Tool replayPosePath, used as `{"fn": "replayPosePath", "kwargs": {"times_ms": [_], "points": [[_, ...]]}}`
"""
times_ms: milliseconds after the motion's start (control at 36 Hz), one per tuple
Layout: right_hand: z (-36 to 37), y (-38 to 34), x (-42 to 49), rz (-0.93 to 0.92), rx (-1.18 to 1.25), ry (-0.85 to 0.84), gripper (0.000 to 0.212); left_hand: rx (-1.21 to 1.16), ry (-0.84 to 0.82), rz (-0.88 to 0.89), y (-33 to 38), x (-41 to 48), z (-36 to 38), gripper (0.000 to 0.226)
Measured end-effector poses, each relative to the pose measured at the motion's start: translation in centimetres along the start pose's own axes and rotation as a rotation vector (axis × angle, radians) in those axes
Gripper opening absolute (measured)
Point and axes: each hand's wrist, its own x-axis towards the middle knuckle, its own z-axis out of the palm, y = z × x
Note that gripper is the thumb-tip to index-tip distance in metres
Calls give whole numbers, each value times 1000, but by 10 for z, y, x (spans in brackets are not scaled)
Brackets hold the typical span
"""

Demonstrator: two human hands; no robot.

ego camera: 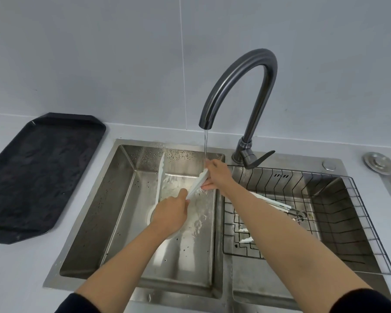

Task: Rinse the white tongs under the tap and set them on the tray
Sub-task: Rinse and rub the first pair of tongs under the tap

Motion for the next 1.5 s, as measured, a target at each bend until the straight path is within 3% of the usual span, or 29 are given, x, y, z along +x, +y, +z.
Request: {"fn": "replayPosePath", "kwargs": {"times_ms": [194,333,639,861,1056,1194,1278,1500], "points": [[4,-7,1,52,43,-2,45,-146,-24,-52,-14,2,-1,27],[5,-13,-1,44,16,-66,33,-282,-40,-115,-17,9,-10,34],[-7,-18,0,51,-51,-52,30,-2,124,25,-29,27,-30,38],[-7,-17,1,3,-165,-90,51,44,89,62,-31,38,-40,39],[0,-10,1,-125,-148,14,76,-89,92,77,-22,44,-28,38],[-4,-12,6,-152,-167,-3,59,-177,95,68,-21,42,-15,37],[-8,-15,8,-132,-327,18,39,-316,41,65,-27,40,-8,30],[-31,-22,2,-188,-548,-112,36,-776,-248,8,-33,34,-16,29]]}}
